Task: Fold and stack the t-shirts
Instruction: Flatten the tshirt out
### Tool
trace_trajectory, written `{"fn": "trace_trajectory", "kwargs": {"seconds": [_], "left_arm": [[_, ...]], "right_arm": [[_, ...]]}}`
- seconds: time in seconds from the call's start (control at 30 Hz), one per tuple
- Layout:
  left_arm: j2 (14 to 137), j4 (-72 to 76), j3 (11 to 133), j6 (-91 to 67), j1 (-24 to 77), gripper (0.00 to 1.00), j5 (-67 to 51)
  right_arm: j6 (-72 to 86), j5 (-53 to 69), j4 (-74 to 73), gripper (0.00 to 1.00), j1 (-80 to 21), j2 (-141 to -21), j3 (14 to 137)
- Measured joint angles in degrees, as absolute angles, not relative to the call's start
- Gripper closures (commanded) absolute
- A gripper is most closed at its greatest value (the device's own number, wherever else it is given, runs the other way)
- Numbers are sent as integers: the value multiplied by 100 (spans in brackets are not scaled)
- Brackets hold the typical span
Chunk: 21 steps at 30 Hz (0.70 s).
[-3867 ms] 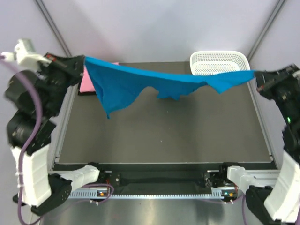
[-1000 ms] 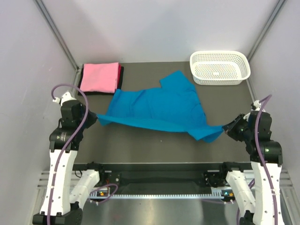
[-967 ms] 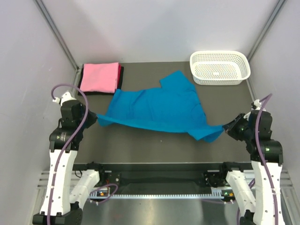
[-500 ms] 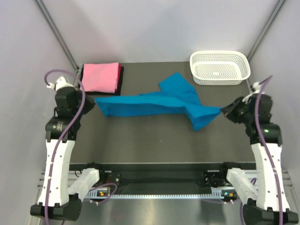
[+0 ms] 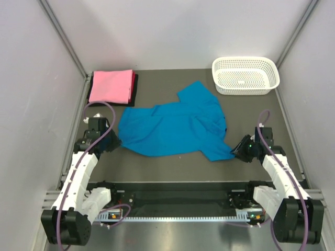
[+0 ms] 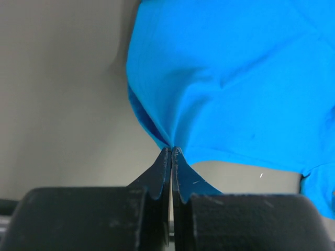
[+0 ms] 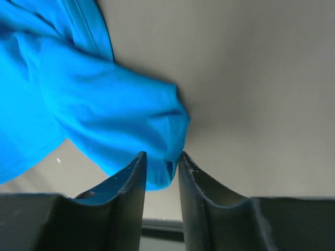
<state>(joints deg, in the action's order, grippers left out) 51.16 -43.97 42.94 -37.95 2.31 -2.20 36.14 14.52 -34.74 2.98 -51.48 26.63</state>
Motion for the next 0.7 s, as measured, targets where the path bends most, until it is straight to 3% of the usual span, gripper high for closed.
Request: {"fn": "trace_trajectory", "kwargs": {"seconds": [0.2,0.3,0.5,0.7], "left_arm": [[5196,-4134,4294,-3739,231,100,-261],[5192,-4088,4294,-3732,231,100,-274],[5190,-4053,4294,-3728,231,100,-276],[5190,-4051,4294,-3730,231,100,-276]], "right_arm": [[3876,1146,-3006,59,279,-5308,2648],[4042,1002,-2904,60,279,-5273,2543],[4130,862,-2917,71,279,-5240,2475],[4134,847,-3044,66,276,-4842,2473]]}}
